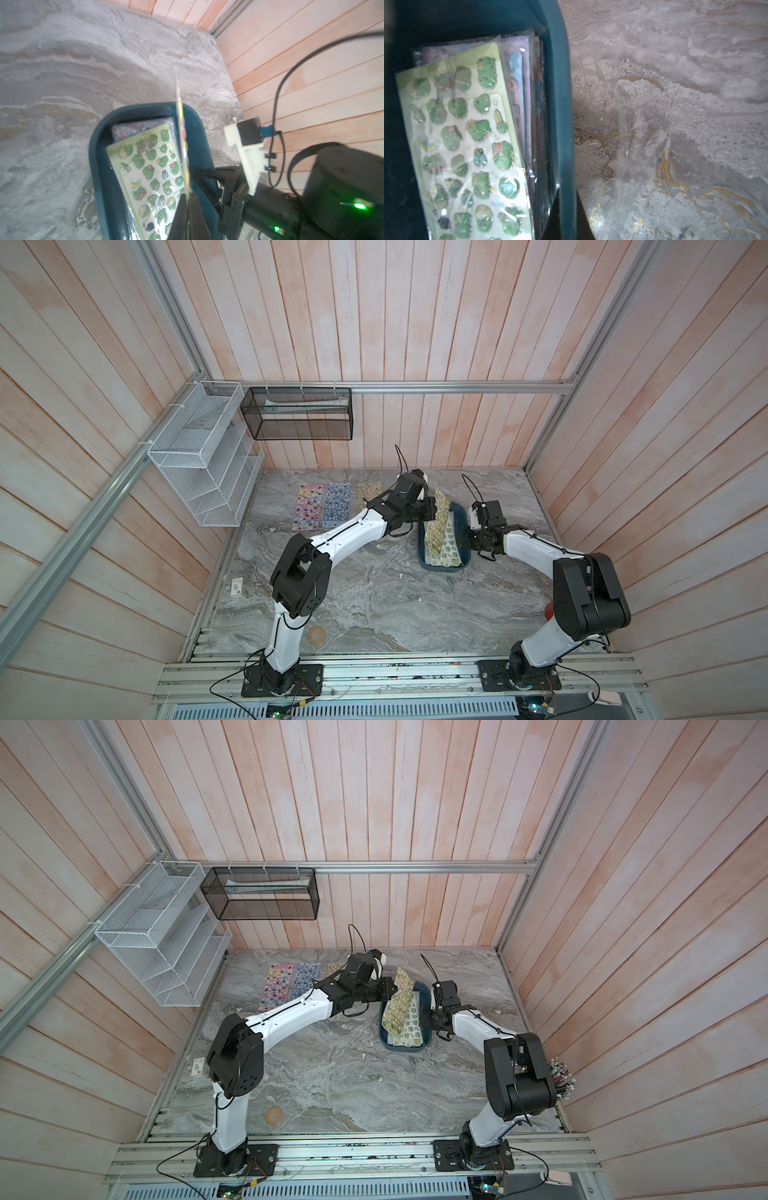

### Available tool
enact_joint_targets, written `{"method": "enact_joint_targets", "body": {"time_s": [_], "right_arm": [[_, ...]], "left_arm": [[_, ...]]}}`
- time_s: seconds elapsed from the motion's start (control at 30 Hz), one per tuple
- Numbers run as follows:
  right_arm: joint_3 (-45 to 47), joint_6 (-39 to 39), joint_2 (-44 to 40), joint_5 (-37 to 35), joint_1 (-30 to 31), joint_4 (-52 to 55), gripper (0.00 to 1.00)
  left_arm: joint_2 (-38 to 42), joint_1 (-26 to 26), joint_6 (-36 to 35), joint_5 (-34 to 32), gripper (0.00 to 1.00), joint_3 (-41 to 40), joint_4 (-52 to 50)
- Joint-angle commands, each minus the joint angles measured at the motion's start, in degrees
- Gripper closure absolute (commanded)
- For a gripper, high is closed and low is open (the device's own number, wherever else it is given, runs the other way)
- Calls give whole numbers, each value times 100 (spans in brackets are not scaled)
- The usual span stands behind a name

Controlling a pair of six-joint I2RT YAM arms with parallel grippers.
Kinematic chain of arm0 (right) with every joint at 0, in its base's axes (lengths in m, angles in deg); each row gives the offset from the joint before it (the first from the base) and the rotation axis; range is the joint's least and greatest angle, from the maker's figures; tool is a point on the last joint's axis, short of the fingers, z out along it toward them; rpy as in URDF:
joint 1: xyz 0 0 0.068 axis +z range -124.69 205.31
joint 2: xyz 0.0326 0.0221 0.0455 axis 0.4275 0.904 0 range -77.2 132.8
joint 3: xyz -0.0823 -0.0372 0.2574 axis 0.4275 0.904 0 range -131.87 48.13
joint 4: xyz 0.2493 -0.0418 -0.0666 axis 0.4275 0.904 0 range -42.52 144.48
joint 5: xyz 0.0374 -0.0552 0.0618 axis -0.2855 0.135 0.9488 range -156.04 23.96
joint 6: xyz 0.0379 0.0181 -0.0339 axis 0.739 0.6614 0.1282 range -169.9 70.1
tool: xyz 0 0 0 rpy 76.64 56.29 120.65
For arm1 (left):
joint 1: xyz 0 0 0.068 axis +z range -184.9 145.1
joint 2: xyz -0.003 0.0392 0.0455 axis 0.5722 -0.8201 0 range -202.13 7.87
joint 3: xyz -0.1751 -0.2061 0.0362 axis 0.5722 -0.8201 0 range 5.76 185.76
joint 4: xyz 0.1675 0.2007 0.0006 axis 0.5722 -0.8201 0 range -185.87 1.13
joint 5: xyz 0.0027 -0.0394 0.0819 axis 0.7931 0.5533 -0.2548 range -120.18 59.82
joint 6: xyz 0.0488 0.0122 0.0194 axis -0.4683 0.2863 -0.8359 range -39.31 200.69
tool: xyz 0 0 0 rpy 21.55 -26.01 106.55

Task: Take the stickers out of the storage box
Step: Place the sticker at the center of the board.

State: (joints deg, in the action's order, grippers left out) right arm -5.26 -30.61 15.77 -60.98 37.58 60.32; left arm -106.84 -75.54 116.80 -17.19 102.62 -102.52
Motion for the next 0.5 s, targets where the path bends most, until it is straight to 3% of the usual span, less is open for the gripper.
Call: {"method": "enact_joint_targets", "body": {"time_s": [0.0,0.2,0.47], "right_arm": [[-67,11,-108,138,12,-193,94],[-67,8,-109,144,21,-182,94],[-67,3,-71,118,48,-185,94]], "left_arm": [[375,289,-5,265,100,-305,457],[507,909,267,538,100,-620,945],[-568,1180,156,80,100,215,921]]}}
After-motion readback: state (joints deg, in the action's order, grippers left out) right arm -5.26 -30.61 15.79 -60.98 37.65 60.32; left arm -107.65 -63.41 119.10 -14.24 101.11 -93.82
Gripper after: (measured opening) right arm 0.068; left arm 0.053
